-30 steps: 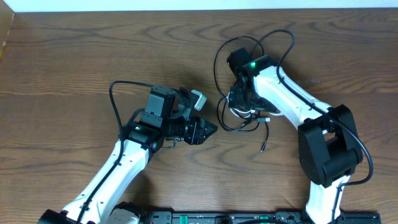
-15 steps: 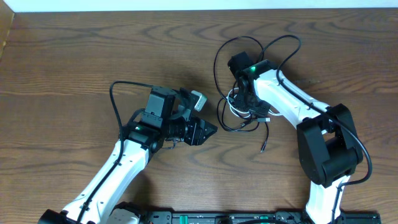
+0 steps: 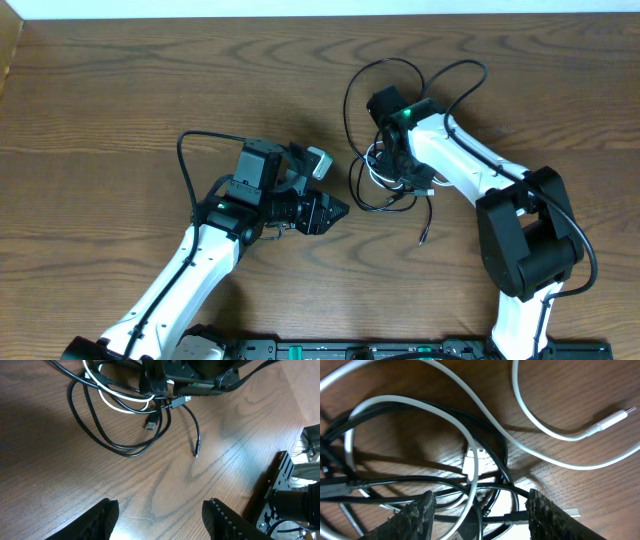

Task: Untangle cables

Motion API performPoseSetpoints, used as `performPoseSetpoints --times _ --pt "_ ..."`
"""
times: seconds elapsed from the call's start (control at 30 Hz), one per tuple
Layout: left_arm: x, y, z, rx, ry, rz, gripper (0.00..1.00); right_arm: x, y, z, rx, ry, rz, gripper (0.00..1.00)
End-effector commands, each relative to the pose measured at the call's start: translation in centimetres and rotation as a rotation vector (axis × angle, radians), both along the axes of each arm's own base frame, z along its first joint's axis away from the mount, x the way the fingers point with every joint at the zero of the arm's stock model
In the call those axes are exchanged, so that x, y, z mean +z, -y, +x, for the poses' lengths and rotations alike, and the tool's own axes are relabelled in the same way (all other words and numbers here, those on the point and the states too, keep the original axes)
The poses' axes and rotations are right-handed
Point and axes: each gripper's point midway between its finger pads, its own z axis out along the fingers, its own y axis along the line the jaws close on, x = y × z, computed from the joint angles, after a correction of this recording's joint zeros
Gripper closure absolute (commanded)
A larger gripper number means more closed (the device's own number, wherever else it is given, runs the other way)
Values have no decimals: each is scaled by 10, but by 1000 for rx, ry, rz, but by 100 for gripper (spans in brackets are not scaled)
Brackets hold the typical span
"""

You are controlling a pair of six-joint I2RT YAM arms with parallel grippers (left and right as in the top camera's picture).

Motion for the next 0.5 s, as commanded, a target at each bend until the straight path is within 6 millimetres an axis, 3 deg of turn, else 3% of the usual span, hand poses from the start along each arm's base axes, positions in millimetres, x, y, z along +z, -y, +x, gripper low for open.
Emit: performPoseSetpoints --times 0.0,0.07,0.13,0.17,0.47 --pt "0 2 -4 -20 -10 -14 41 -10 6 -8 -52 -12 -18 45" --pt "0 2 -4 -20 -9 -14 41 -13 6 -10 -52 -20 -14 47" --pt "0 2 -4 -20 -9 -14 41 -13 6 -11 -52 -21 -14 75" --pt "0 2 -4 -20 -9 -14 41 -13 6 -11 -51 -21 -14 98" --pt "0 2 -3 -17 -6 -12 41 -13 4 -5 -49 0 -3 99"
